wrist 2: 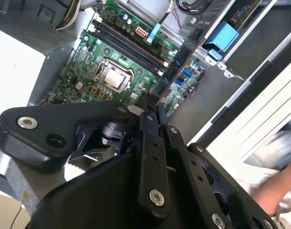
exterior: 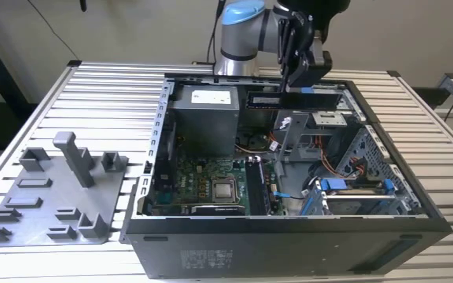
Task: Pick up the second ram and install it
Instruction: 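Pick up the second ram and move it above second insertion slot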
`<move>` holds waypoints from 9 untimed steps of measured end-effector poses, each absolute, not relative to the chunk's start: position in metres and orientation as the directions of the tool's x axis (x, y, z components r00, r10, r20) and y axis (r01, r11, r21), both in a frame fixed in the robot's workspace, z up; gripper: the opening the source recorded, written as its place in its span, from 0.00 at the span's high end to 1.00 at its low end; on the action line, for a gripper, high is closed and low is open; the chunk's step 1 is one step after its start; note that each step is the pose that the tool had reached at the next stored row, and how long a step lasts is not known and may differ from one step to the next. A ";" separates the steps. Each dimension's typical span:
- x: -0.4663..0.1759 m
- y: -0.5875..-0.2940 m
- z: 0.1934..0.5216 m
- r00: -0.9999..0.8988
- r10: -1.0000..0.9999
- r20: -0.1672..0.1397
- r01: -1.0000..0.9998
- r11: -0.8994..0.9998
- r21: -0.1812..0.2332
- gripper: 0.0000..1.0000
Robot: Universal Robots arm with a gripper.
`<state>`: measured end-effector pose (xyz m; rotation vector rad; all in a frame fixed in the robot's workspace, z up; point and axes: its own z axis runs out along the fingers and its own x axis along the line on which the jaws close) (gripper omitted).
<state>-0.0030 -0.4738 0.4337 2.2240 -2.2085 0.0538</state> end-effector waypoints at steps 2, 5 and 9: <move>-0.003 -0.471 0.434 0.004 -1.000 0.029 -1.000 -0.005 -0.019 0.86; -0.004 -0.467 0.433 0.000 -1.000 0.029 -1.000 0.000 -0.019 0.86; -0.005 -0.462 0.433 -0.004 -1.000 0.029 -1.000 0.004 -0.019 0.86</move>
